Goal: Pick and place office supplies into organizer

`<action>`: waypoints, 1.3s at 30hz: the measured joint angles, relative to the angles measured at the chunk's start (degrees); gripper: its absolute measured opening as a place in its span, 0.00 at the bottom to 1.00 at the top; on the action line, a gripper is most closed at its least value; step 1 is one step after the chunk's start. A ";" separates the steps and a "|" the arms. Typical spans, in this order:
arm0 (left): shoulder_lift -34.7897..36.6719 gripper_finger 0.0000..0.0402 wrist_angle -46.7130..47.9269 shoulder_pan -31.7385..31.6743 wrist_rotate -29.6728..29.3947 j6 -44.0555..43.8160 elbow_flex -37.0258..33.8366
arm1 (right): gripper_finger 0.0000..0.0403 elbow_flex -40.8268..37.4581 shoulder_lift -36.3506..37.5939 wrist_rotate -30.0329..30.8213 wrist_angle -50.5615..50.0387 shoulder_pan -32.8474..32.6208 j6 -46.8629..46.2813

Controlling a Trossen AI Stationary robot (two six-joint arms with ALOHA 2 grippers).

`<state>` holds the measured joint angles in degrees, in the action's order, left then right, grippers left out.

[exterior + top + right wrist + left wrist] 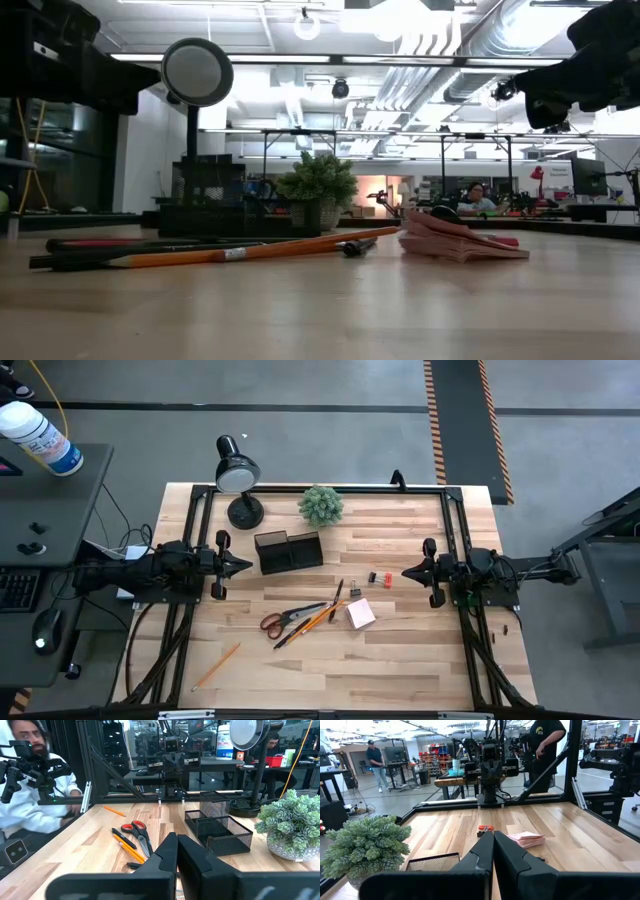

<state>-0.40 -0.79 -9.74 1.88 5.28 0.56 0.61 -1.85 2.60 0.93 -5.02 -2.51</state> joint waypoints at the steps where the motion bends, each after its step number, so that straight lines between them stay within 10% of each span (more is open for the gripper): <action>1: 0.00 0.00 -0.01 0.00 0.00 0.01 -0.02 | 0.01 0.01 -0.01 -0.01 0.00 0.00 0.00; 39: 0.01 0.00 0.00 0.00 0.00 0.02 -0.02 | 0.01 0.00 0.00 -0.01 0.00 0.00 -0.02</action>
